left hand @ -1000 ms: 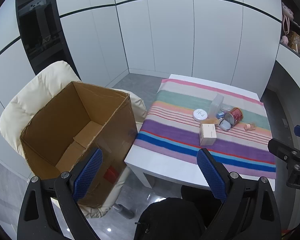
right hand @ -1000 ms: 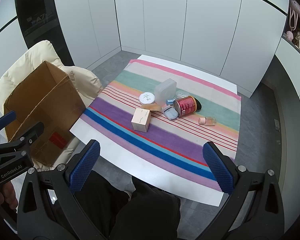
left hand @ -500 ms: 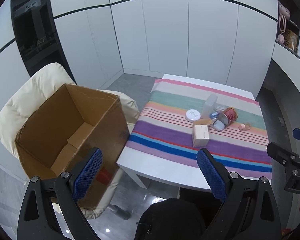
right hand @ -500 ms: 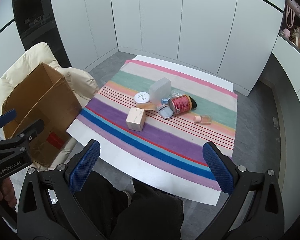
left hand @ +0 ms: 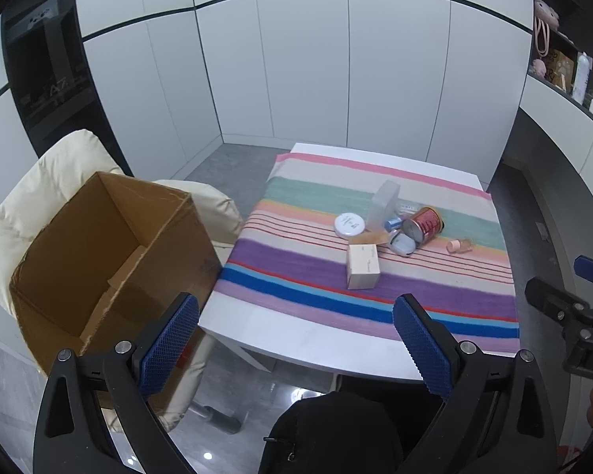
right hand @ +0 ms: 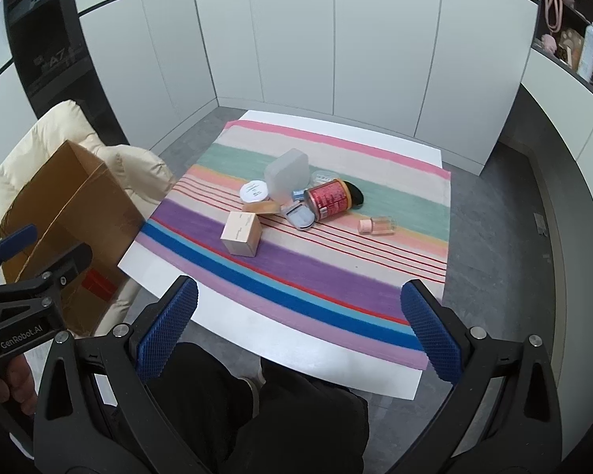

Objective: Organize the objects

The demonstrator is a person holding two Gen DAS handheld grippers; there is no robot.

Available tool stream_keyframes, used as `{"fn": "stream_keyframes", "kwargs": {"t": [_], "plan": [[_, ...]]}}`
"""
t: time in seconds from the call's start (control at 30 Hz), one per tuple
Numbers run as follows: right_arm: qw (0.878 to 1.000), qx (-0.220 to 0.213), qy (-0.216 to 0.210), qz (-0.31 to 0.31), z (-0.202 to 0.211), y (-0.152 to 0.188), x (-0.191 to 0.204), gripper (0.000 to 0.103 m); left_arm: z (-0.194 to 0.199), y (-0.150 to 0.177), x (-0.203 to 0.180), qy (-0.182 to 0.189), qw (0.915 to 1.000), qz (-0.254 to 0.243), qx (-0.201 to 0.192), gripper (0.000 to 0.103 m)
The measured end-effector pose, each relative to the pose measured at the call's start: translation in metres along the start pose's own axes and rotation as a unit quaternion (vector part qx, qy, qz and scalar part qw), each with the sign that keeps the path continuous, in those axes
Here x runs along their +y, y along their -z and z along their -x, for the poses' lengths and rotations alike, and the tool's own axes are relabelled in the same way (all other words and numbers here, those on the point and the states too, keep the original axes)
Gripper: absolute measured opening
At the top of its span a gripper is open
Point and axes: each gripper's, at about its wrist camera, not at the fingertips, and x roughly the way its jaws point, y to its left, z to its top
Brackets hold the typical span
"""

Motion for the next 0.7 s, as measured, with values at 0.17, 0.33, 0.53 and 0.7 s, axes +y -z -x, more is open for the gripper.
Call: {"fn": "stream_keyframes", "kwargs": {"t": [0.17,0.33,0.53,0.7], "plan": [[1.0,-0.001,0.007,-0.017,-0.001,0.0,-0.015,0.103,-0.005,-0.004,-0.012,-0.008,0.9999,-0.008,0.0,0.103],[1.0,0.005,0.013,-0.028,-0.003,0.001,-0.029,0.103,-0.016,-0.008,-0.027,0.005,0.9999,-0.009,0.012,0.103],[0.999,0.004,0.021,-0.033,-0.01,-0.002,-0.039,0.103,-0.034,-0.01,-0.045,0.024,0.9993,-0.011,0.025,0.103],[0.999,0.013,0.02,-0.023,-0.027,-0.007,-0.04,0.103,-0.056,-0.012,-0.059,0.026,0.9979,-0.022,0.054,0.103]]}}
